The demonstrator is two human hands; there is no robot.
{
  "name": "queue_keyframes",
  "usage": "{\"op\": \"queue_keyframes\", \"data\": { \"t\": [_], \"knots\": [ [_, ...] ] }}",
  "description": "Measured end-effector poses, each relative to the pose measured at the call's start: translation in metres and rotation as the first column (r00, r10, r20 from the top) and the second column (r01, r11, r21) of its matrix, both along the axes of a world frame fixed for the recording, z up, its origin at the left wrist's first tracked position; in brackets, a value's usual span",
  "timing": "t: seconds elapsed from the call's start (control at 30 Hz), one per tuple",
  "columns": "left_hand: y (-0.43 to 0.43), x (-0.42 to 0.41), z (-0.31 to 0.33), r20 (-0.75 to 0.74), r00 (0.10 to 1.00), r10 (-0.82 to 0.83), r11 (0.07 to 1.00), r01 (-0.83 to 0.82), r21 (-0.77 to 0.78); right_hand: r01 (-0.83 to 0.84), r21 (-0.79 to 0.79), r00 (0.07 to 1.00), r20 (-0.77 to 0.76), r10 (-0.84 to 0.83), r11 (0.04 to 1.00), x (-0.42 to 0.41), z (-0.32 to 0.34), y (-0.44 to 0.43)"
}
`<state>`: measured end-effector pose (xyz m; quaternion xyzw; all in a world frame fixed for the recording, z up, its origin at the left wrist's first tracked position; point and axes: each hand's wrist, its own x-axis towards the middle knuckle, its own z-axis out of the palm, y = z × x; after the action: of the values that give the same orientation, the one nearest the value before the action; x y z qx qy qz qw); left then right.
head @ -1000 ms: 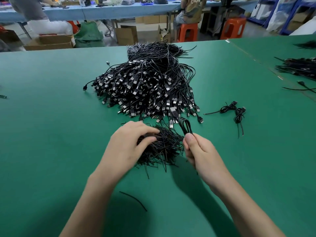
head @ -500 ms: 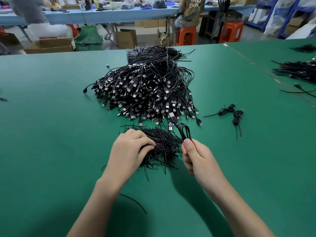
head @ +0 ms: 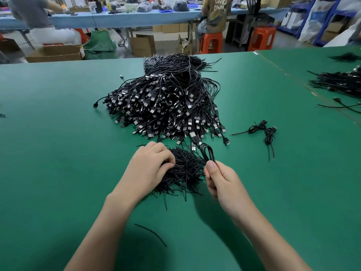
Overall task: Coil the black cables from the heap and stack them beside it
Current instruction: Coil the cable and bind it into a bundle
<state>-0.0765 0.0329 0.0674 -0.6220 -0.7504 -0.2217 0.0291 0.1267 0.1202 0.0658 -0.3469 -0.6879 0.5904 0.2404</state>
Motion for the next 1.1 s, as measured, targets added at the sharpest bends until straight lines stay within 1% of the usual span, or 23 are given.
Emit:
{"op": "queue_keyframes", "data": {
  "t": [0.07, 0.2, 0.33, 0.4, 0.57, 0.67, 0.8, 0.9, 1.03, 1.1],
  "knots": [
    [0.002, -0.001, 0.0, 0.037, 0.999, 0.014, 0.999, -0.015, 0.028, 0.007, -0.003, 1.0, 0.002, -0.007, 1.0, -0.001, -0.001, 0.002],
    [0.003, -0.003, -0.005, 0.162, 0.986, 0.046, 0.994, -0.061, 0.088, 0.006, 0.01, 1.0, 0.016, -0.006, 1.0, -0.002, -0.006, 0.003],
    [0.004, -0.003, -0.013, 0.233, 0.97, 0.071, 0.984, -0.106, 0.142, 0.005, -0.003, 1.0, 0.004, -0.005, 1.0, -0.004, -0.009, 0.003],
    [0.003, -0.003, -0.016, 0.238, 0.968, 0.079, 0.978, -0.122, 0.171, 0.006, -0.008, 1.0, -0.001, -0.006, 1.0, -0.006, -0.01, 0.003],
    [0.001, -0.003, -0.017, 0.158, 0.983, 0.093, 0.957, -0.132, 0.259, 0.01, -0.021, 1.0, -0.02, -0.011, 1.0, -0.008, -0.011, 0.005],
    [0.001, -0.004, -0.018, 0.179, 0.981, 0.076, 0.943, -0.129, 0.306, 0.01, -0.014, 1.0, -0.024, -0.011, 1.0, -0.011, -0.01, 0.006],
    [0.004, -0.002, -0.018, 0.178, 0.983, 0.055, 0.945, -0.108, 0.307, 0.003, -0.001, 1.0, -0.027, -0.003, 1.0, -0.017, -0.007, 0.005],
    [0.006, 0.001, -0.018, 0.177, 0.981, 0.075, 0.948, -0.125, 0.292, 0.004, -0.004, 0.999, -0.04, -0.004, 1.0, -0.02, -0.007, 0.004],
    [0.011, 0.007, -0.012, 0.327, 0.94, 0.099, 0.94, -0.196, 0.279, 0.006, 0.021, 0.999, -0.053, -0.005, 1.0, -0.021, -0.007, 0.002],
    [0.016, 0.013, -0.004, 0.41, 0.908, 0.088, 0.927, -0.225, 0.3, 0.006, 0.11, 0.999, -0.034, -0.002, 0.994, -0.023, -0.005, 0.002]
  ]
}}
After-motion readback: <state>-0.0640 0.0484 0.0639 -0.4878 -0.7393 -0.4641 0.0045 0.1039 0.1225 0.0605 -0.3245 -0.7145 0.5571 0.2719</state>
